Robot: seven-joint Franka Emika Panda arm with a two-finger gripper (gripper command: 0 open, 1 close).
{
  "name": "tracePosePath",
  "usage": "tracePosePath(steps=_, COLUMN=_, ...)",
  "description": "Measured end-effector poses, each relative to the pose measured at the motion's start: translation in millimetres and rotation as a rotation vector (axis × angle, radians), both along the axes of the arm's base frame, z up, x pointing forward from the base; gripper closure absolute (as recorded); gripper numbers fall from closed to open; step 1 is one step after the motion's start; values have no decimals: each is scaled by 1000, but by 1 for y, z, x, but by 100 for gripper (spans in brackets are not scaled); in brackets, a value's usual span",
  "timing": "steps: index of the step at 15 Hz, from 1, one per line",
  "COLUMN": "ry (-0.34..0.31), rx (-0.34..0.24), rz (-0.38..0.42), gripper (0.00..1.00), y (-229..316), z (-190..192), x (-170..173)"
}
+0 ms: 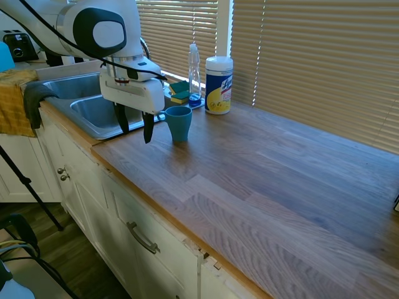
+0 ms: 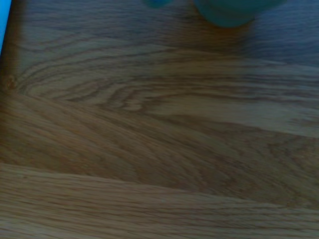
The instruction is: Put the mug in the sink
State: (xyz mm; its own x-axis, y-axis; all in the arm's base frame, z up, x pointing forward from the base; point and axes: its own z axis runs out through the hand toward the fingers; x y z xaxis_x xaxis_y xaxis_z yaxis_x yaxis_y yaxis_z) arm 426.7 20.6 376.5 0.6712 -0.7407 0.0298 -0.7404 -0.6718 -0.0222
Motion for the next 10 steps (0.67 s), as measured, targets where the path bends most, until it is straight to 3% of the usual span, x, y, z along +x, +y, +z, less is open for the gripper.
tracePosePath(steps=3, ry=-10, rx=0, rz=2, gripper=0, y=1, z=1, x=1)
tracePosePath(steps=10, ry=-155, rx=2, rz=-4, gripper=0, y=11, z=52, x=31)
